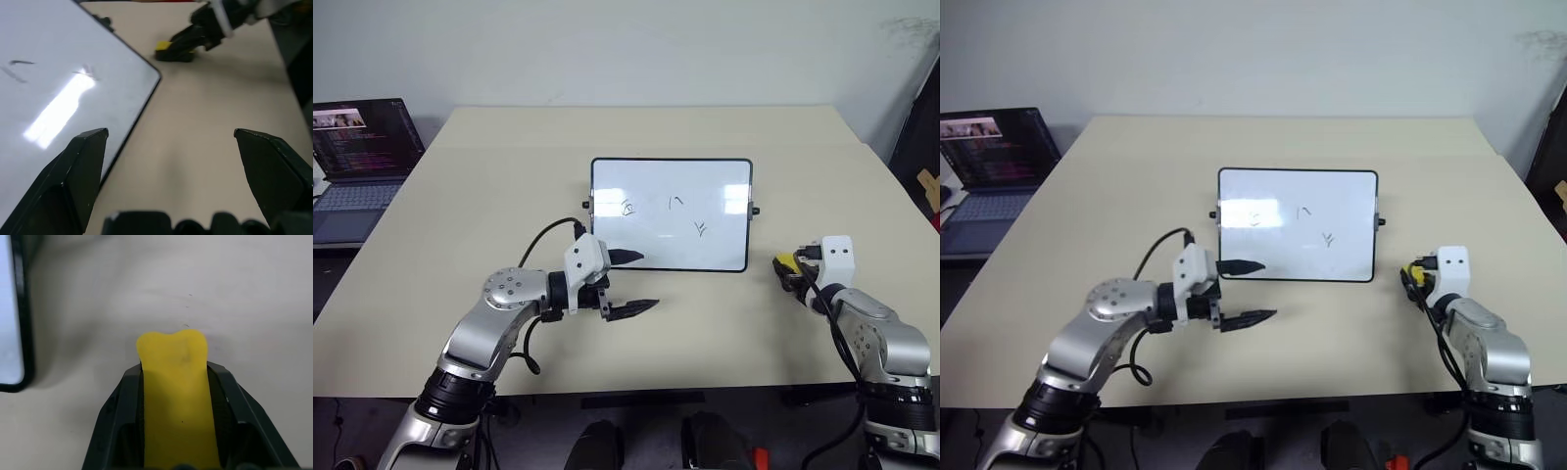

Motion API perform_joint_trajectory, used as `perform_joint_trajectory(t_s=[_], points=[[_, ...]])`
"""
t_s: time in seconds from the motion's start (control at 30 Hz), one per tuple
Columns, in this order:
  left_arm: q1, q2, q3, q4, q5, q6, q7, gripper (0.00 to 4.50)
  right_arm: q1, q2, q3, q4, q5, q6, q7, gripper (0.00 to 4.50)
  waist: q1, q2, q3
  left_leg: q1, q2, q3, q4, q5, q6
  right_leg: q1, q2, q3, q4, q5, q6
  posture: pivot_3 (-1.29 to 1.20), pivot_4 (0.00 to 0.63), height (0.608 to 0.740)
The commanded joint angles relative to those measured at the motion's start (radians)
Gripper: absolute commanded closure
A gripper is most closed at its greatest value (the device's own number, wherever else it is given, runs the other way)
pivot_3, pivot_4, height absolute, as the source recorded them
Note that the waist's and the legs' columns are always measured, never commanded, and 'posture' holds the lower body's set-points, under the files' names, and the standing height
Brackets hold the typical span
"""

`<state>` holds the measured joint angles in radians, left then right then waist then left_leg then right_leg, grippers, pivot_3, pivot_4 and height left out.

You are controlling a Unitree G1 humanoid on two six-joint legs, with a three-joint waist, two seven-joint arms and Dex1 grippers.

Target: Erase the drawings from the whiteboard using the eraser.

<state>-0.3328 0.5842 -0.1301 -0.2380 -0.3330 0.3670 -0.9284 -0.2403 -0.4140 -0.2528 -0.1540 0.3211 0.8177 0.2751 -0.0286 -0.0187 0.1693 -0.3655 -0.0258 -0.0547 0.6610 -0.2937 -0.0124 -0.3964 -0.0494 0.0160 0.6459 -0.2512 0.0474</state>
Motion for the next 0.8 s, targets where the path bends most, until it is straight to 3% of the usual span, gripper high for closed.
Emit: perform_joint_trajectory(t_s=[0.03, 0.2, 0.4, 0.6, 0.8], points=[[0.006, 0.009, 0.069, -0.031, -0.001, 0.033, 0.066, 0.00, 0.017, 0.006, -0.015, -0.145, 0.034, -0.020, 0.006, 3.17, 0.000, 0.000, 0.000, 0.000, 0.000, 0.000, 0.000, 0.000, 0.000, 0.000, 0.000, 0.000, 0.000, 0.000, 0.000, 0.00, 0.150, 0.740], [0.020, 0.046, 0.132, -0.040, -0.004, 0.076, 0.103, 0.00, 0.047, 0.034, 0.056, -0.296, 0.014, -0.065, 0.001, 3.17, -0.001, 0.000, 0.000, 0.000, 0.000, 0.000, 0.000, 0.000, 0.000, 0.000, 0.000, 0.000, 0.000, 0.000, 0.000, 0.00, 0.150, 0.740], [0.006, 0.086, 0.194, -0.020, 0.004, 0.119, 0.155, 0.00, -0.007, 0.021, 0.274, -0.353, -0.119, -0.166, 0.003, 3.17, -0.001, 0.000, 0.000, 0.000, 0.000, 0.000, 0.000, 0.000, 0.000, -0.001, 0.000, 0.000, 0.000, 0.000, 0.000, 0.00, 0.150, 0.740], [-0.028, 0.115, 0.186, 0.009, 0.024, 0.145, 0.167, 0.00, -0.246, 0.085, 0.490, -0.113, -0.276, -0.320, 0.021, 3.17, -0.003, 0.000, 0.000, -0.001, 0.000, 0.001, 0.000, 0.000, 0.000, -0.003, 0.000, 0.000, 0.001, 0.000, 0.000, 0.00, 0.150, 0.740], [-0.078, 0.093, 0.176, 0.048, 0.065, 0.148, 0.219, 0.00, -0.485, 0.185, 0.585, 0.220, -0.389, -0.492, 0.026, 3.17, -0.003, 0.000, 0.000, -0.008, 0.000, 0.001, 0.001, 0.002, -0.004, -0.011, 0.000, 0.000, 0.002, 0.000, -0.001, 0.00, 0.150, 0.740]])
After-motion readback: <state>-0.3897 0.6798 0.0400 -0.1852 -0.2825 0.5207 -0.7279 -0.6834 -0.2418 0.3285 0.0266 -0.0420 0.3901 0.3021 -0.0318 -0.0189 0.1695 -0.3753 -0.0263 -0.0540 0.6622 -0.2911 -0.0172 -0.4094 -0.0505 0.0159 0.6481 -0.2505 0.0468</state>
